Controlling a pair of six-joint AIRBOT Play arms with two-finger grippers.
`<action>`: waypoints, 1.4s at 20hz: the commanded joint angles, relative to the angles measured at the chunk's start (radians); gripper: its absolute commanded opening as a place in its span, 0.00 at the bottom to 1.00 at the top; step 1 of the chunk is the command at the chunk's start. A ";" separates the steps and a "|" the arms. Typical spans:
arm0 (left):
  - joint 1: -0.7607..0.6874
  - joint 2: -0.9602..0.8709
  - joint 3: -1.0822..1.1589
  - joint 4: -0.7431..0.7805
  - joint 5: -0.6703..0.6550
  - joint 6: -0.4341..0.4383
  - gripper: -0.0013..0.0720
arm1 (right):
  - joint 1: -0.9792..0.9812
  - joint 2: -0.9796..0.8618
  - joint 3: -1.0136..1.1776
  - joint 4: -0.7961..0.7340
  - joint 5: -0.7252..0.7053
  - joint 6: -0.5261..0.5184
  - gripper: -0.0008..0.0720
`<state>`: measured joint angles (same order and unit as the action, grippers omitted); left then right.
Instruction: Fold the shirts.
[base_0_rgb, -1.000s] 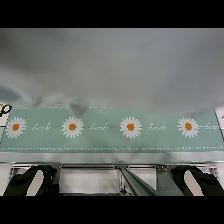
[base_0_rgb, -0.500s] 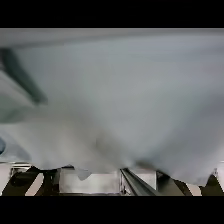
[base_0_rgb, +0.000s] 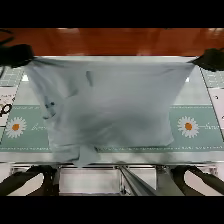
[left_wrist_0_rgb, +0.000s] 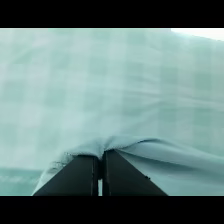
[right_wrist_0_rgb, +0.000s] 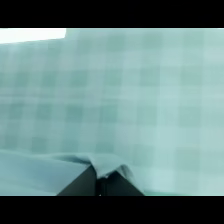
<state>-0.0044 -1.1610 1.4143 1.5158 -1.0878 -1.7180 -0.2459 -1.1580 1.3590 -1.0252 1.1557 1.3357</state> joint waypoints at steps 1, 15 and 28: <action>0.000 -0.329 0.107 -0.025 0.168 -0.019 0.04 | 0.006 -0.323 0.077 0.125 -0.163 -0.047 0.04; 0.071 -0.716 0.430 -0.341 -0.043 0.053 0.04 | -0.002 -0.727 0.412 0.191 0.044 0.011 0.04; 0.110 -0.758 0.352 -0.320 -0.522 0.267 0.04 | -0.002 -0.730 0.301 -0.048 0.283 0.049 0.04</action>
<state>0.1040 -1.9167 1.7752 1.1931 -1.5509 -1.4639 -0.2478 -1.8877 1.6703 -1.0355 1.4128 1.3743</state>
